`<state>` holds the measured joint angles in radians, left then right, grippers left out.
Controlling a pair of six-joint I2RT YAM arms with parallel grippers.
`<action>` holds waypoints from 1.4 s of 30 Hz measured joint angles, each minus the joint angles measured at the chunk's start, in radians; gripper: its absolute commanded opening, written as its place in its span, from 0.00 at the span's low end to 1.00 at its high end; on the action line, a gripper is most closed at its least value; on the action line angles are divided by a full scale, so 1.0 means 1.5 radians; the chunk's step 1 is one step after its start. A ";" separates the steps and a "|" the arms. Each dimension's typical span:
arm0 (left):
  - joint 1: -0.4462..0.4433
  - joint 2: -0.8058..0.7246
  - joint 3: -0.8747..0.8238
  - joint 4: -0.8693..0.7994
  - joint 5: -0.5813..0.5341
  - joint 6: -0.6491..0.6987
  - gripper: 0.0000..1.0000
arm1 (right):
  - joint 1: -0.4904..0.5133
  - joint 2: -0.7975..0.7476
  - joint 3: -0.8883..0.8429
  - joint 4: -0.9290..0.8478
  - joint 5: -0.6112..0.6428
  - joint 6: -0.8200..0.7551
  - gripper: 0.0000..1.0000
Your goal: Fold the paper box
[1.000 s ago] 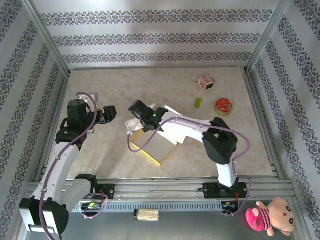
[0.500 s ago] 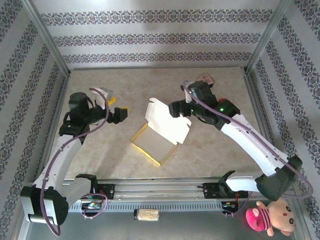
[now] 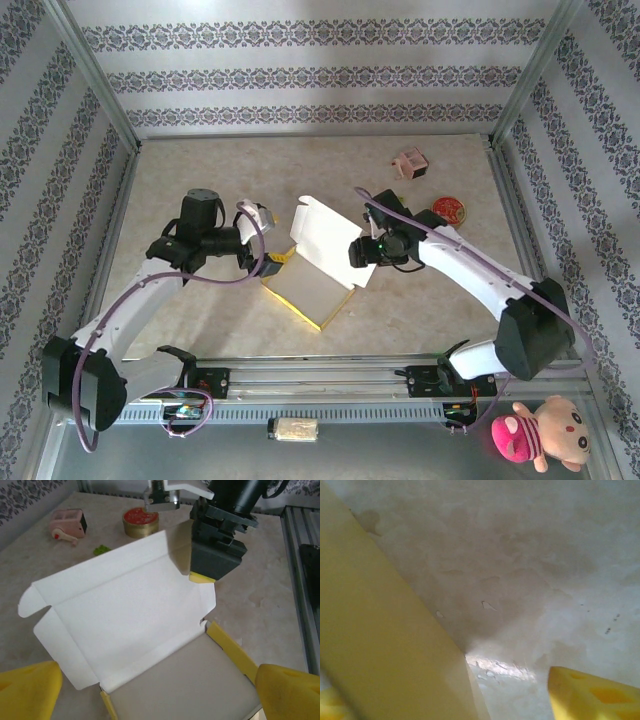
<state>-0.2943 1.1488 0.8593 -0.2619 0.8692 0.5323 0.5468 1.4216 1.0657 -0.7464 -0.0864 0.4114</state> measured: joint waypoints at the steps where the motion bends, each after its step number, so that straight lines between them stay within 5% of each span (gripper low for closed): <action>1: 0.000 0.003 0.001 -0.004 -0.002 0.006 0.99 | 0.001 0.003 -0.004 0.005 -0.001 -0.004 0.59; 5: 0.000 0.005 0.002 -0.014 -0.021 0.020 0.99 | 0.008 0.003 -0.006 0.010 -0.001 -0.021 0.49; 13: 0.000 0.016 0.028 -0.017 -0.071 0.020 0.99 | 0.008 0.002 0.000 -0.039 -0.001 -0.033 0.48; 27: 0.000 0.016 0.033 -0.021 -0.170 -0.040 0.99 | 0.008 -0.008 0.039 -0.064 -0.005 -0.114 0.00; 42: 0.032 0.018 0.098 -0.108 -0.218 -0.053 0.99 | 0.008 0.098 0.181 -0.042 0.017 -0.505 0.00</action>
<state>-0.2462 1.1755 1.0069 -0.4232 0.5419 0.4530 0.5583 1.5688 1.3369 -0.8101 -0.0616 -0.3458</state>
